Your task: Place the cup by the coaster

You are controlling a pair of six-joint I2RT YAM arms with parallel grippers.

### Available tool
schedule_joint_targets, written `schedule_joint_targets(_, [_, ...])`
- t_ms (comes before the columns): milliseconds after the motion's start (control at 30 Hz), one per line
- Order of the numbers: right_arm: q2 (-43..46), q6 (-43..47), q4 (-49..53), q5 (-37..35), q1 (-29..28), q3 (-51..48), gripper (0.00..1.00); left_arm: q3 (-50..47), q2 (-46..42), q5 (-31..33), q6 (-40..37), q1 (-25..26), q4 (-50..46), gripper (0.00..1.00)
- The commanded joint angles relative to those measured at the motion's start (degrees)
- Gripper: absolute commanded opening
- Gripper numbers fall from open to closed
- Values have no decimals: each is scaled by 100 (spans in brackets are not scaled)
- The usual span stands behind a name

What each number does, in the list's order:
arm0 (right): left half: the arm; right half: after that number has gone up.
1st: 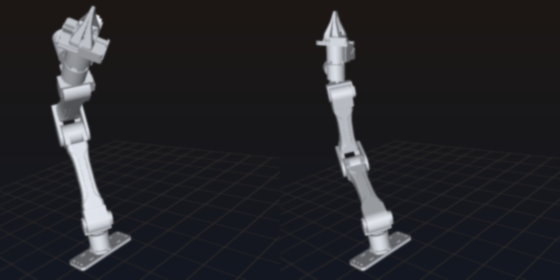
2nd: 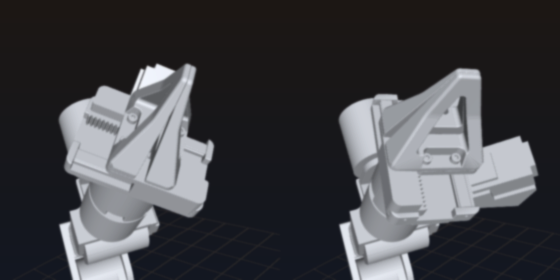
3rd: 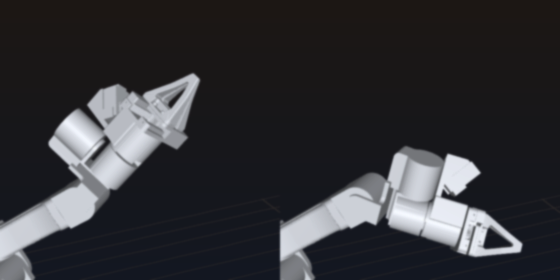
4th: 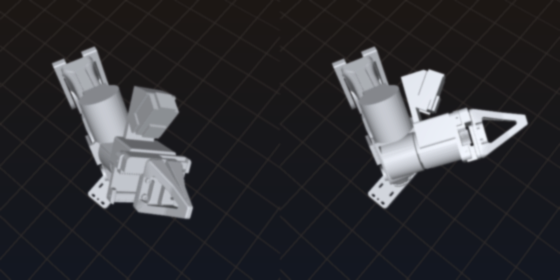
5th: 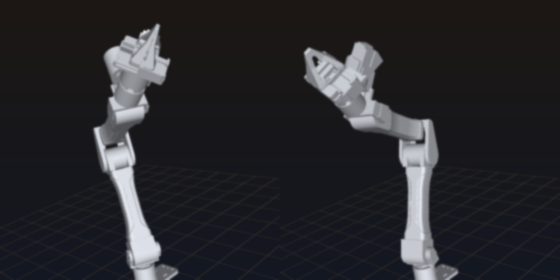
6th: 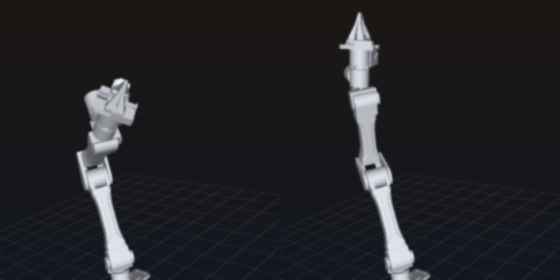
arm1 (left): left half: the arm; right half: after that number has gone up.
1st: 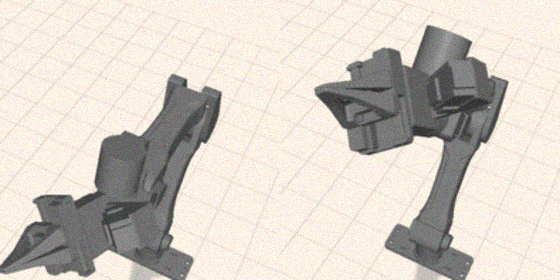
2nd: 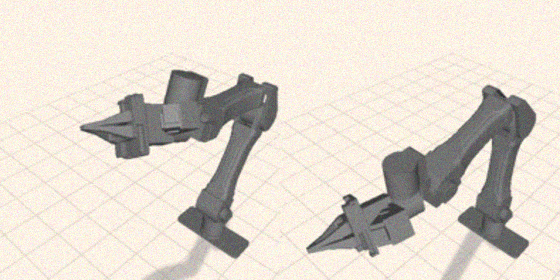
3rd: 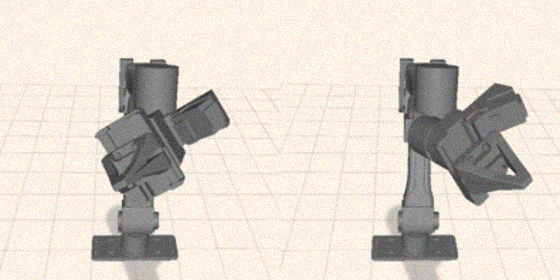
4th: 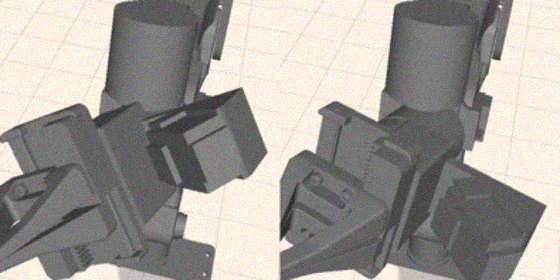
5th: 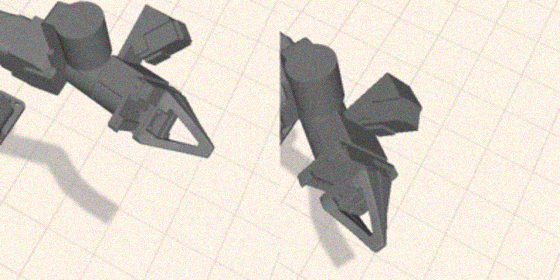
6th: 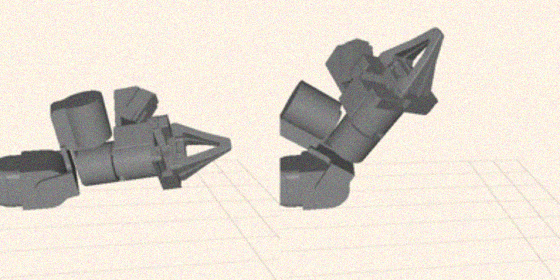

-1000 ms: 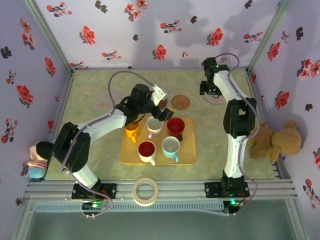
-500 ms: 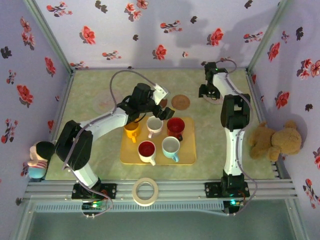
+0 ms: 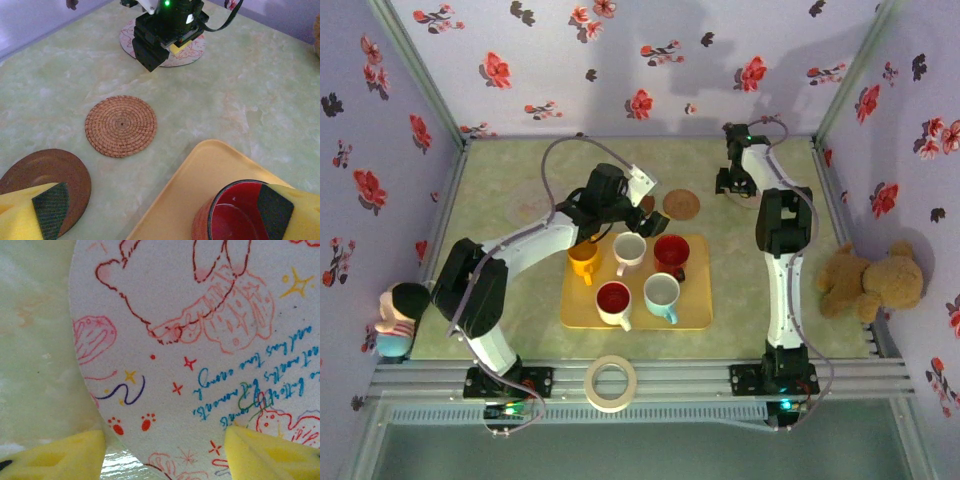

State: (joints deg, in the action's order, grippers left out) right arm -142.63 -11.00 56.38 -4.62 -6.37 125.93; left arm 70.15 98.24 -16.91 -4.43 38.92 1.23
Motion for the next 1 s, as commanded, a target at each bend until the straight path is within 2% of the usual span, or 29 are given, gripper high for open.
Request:
schedule_joint_targets(0, [-326, -78, 316, -288, 103, 131, 63, 217, 88, 94, -41, 37, -105, 100])
schedule_joint_targets(400, [7, -70, 269, -416, 198, -222, 36, 376, 230, 91, 21, 48, -159, 100])
schedule_joint_targets(667, [335, -60, 211, -482, 216, -505, 27, 359, 192, 158, 12, 51, -150, 100])
schedule_joint_targets(967, [698, -8, 200, -399, 218, -736, 12, 317, 170, 168, -12, 66, -150, 100])
